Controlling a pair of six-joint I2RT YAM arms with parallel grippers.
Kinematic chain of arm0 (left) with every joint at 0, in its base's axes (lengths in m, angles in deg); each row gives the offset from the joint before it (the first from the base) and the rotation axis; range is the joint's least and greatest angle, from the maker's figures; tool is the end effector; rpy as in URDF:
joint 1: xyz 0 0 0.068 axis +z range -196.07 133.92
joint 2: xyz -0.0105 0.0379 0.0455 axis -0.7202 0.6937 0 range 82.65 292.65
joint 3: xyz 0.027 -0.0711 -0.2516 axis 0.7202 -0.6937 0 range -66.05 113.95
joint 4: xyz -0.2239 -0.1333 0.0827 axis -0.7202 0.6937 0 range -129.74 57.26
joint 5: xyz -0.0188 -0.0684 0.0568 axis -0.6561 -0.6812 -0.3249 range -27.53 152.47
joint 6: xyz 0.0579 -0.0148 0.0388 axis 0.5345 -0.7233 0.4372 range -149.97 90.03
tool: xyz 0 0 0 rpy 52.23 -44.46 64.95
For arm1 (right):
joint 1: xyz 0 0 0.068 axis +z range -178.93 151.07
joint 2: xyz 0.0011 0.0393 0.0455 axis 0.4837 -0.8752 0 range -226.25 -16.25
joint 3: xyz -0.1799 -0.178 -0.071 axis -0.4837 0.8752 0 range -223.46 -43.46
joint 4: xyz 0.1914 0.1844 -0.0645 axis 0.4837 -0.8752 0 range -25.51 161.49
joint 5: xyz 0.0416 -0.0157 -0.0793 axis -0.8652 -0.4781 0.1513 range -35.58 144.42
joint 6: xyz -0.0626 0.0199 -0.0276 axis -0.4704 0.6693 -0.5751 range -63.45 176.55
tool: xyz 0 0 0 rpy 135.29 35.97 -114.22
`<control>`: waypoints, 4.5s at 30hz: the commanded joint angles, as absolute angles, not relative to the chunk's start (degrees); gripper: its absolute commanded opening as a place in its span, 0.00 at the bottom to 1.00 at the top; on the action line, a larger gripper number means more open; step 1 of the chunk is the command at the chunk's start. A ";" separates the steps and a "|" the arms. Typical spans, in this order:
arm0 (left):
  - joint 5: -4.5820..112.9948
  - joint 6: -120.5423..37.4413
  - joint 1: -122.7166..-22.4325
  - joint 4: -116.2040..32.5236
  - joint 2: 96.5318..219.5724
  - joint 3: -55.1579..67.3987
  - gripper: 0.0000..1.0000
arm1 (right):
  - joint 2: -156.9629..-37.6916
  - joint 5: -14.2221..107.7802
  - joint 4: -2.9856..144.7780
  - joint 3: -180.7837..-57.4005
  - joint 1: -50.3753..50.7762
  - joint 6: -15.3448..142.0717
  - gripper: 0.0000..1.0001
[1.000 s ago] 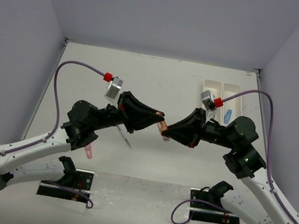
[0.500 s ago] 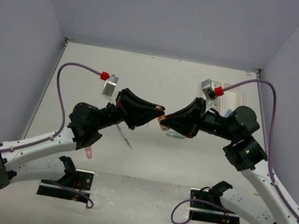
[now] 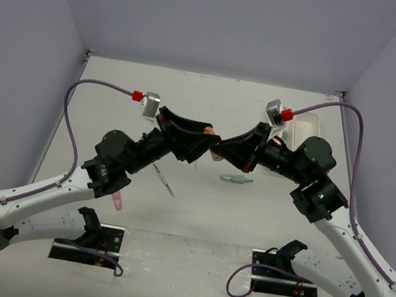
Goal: Sort the stationery into containers
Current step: Place the pen in the storage box, then pick up the pen from the center of the board, then close the pen cap on the pen.
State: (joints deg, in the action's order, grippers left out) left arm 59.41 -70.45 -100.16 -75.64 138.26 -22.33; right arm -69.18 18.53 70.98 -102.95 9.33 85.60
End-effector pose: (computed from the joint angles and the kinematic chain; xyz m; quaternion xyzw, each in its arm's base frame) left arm 0.1513 -0.2143 0.3823 0.0867 0.5379 -0.6258 0.5581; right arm 0.1649 0.1739 0.4178 -0.2794 0.6159 0.5635 0.4745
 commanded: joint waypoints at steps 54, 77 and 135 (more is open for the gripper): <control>75.85 -45.75 -103.03 -18.83 171.37 0.22 0.99 | -77.44 64.23 47.40 -100.32 -20.03 75.93 0.99; 65.24 -17.76 -104.79 -10.75 211.68 29.12 0.33 | -55.40 50.98 48.85 -92.76 -20.66 76.68 0.99; 40.90 -86.29 -98.72 -104.75 153.08 -30.19 0.00 | -61.56 7.34 100.03 -80.00 3.18 99.44 0.14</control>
